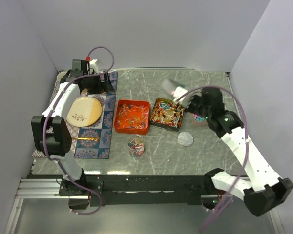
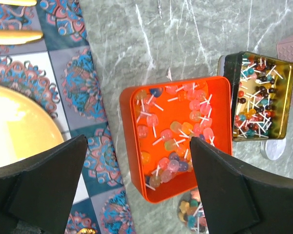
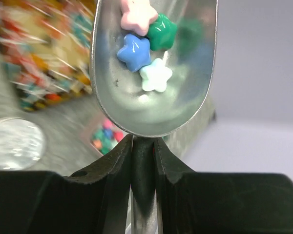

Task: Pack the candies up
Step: Place the fake candies in the packing bottle, then scoop the fake candies from the storage box.

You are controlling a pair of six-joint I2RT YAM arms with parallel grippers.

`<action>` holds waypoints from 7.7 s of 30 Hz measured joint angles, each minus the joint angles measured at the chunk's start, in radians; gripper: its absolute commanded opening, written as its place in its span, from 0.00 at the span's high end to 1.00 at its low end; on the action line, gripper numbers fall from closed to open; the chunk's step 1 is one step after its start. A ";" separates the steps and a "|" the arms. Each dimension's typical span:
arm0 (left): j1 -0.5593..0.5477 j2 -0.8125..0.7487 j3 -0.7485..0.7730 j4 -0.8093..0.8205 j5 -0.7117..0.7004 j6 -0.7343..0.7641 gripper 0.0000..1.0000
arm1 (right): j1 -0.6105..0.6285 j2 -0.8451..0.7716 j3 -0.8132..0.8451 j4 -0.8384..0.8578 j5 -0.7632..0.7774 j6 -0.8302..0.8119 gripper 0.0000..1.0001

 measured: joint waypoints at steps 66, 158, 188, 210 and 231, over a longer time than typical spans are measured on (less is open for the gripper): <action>0.177 -0.441 -0.307 0.156 0.042 -0.134 0.03 | 0.785 0.248 -0.015 -0.195 0.602 -0.711 1.00; 0.188 -0.335 -0.357 0.193 0.016 -0.150 0.06 | -0.246 0.466 -0.238 0.172 0.187 -1.041 1.00; 0.188 -0.054 -0.099 -0.026 0.039 0.109 0.08 | -0.279 0.376 -0.484 0.653 -0.020 -0.240 1.00; 0.190 0.000 -0.045 -0.023 0.072 0.100 0.08 | -0.280 0.471 -0.302 0.449 -0.045 -0.019 0.87; 0.190 -0.015 -0.113 0.033 0.098 0.055 0.08 | -0.288 0.400 -0.150 0.065 -0.166 0.127 0.55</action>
